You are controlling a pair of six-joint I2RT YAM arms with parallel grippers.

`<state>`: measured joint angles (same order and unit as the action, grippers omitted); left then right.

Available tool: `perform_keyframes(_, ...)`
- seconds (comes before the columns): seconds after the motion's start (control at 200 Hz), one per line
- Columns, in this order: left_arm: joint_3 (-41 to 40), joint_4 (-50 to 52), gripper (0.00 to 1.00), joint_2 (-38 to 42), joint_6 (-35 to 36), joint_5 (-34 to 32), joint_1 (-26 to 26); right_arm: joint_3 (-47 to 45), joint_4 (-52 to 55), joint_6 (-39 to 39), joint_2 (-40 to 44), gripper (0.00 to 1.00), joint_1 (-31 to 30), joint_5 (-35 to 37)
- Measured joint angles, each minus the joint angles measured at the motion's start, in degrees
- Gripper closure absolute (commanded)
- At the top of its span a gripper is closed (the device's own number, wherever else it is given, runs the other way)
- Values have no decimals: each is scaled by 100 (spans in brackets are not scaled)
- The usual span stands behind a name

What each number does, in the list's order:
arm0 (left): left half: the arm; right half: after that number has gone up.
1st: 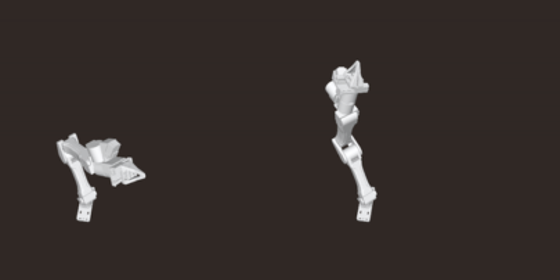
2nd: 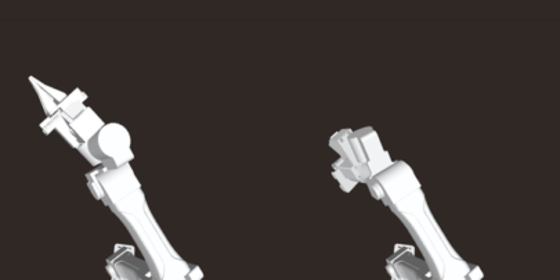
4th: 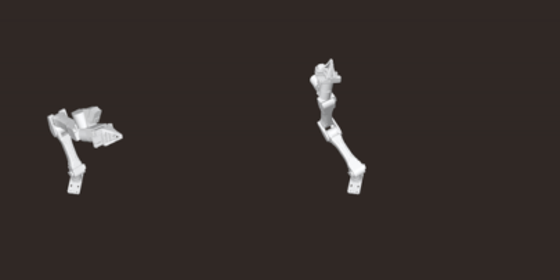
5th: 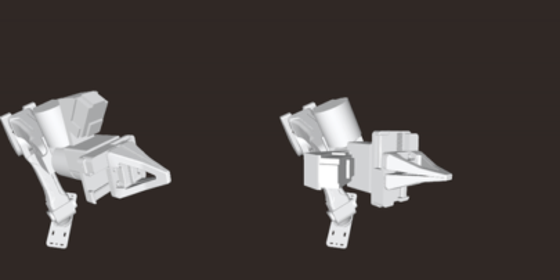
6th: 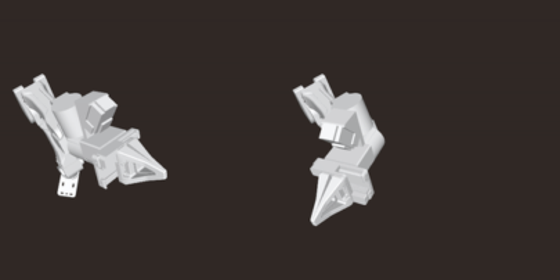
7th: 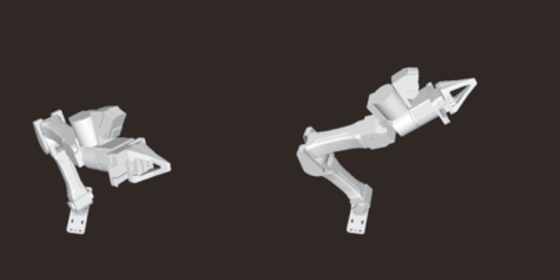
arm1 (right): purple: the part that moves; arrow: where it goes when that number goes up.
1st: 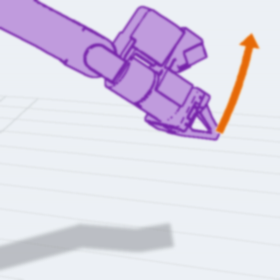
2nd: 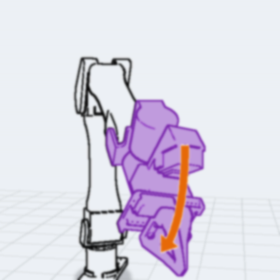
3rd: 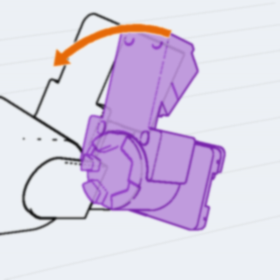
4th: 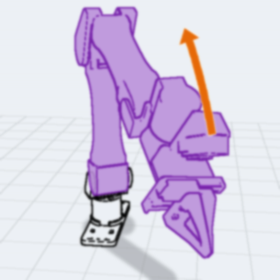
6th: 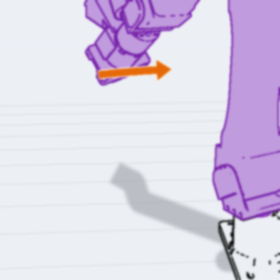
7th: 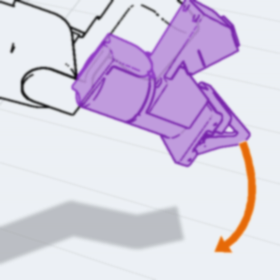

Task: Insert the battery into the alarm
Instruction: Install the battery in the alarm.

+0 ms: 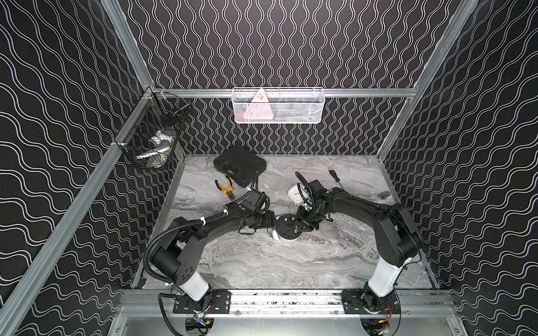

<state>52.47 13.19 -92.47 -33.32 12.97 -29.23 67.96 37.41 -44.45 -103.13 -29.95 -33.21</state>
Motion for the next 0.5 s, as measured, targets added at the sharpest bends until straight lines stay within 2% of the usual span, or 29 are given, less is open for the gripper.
perform_keyframes(0.29, 0, 101, 43, 0, 0, -33, 0, -15, 175, 4, 219, 47, 4, 37)
perform_keyframes(0.5, 0, 101, 42, 0, 0, -31, 0, 17, 354, 13, 376, 44, 4, 186)
